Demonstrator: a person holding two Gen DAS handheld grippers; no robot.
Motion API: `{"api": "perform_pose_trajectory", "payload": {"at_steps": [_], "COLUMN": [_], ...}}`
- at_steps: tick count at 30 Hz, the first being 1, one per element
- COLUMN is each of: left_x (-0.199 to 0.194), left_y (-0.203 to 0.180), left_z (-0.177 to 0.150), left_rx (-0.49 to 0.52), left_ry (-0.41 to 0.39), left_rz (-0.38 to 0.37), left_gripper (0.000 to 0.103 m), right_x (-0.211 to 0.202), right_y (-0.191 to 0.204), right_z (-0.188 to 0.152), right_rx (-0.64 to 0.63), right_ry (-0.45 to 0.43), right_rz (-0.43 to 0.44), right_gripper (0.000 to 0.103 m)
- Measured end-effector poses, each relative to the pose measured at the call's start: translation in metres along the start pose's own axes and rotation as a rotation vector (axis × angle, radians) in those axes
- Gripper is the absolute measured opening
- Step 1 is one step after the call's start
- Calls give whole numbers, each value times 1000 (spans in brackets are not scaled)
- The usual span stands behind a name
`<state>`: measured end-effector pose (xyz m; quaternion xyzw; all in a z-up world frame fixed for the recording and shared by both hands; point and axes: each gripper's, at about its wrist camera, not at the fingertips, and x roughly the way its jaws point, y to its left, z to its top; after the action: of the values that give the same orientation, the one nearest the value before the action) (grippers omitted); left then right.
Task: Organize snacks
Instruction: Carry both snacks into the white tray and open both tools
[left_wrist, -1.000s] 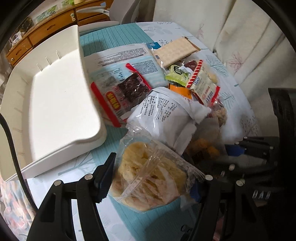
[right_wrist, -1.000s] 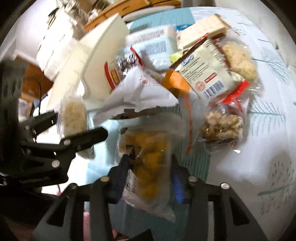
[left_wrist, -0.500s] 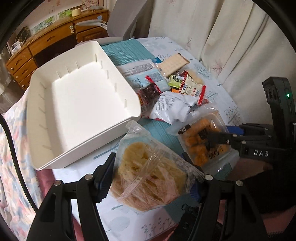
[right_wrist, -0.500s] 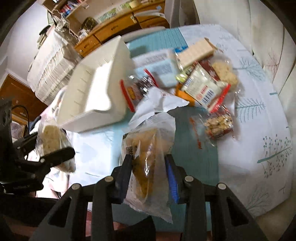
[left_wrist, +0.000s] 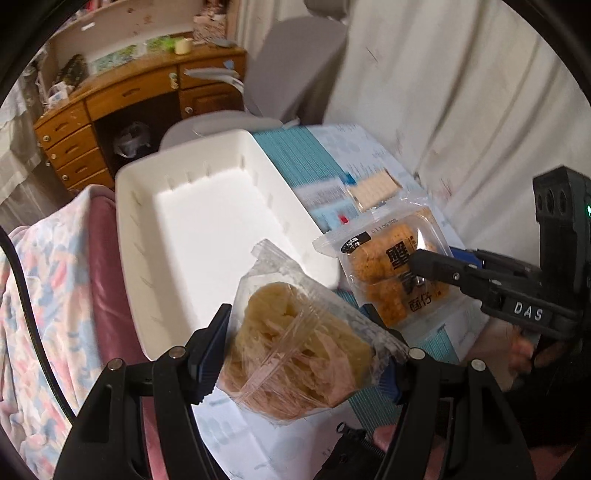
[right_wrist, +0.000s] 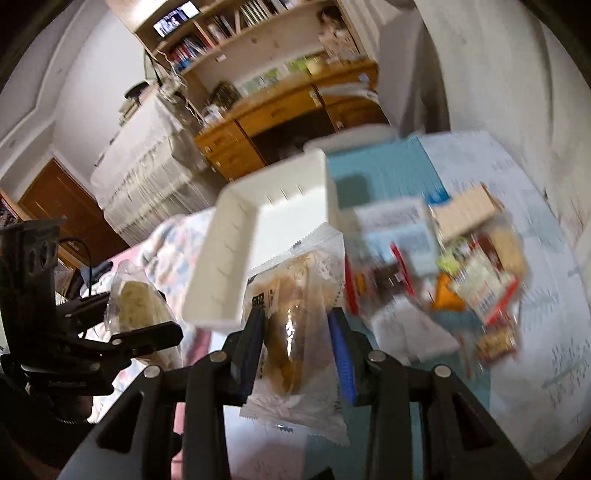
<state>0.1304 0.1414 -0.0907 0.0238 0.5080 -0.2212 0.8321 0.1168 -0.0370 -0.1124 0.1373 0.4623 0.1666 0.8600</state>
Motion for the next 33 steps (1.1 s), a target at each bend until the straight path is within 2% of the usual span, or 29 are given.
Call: {"api": "perform_pose_trajectory", "payload": {"at_steps": [6,10,13,15,16,17,22,29,33], "left_x": [-4,4,10,15,18,20,21,13,7], "left_y": [32,49,64,72,73,76,75,67,59], "left_z": [23,42,51,55,57,58,57,46,37], "left_rx": [-42,-33,-62,-78,-81,-84,-94,-123,-138], "left_ry": [-75,-96,-101,-89,-80,-73,-78,-78,-76], "left_rz": [35,90,99,100,99,97,90,70,81], "left_gripper": [67,67,67,70,76,84,91,92,92], "right_x": [25,46,59,61,63,65,58,32,17], "right_y": [23,32,38,40,42,44,48,45,39], "right_z": [26,39,45,47,49,50,48,34,22], "right_rx": [-31,-30,-32,-26,-24,-28,-28,-2,2], "right_ry": [-72,-88,-99,-115,-111,-98,-83,-82,-76], "right_rz": [-8,-38,-55,-47,-51,-63,-93,-148,-177], "right_gripper": [36,36,36,36,37,41,54,69,70]}}
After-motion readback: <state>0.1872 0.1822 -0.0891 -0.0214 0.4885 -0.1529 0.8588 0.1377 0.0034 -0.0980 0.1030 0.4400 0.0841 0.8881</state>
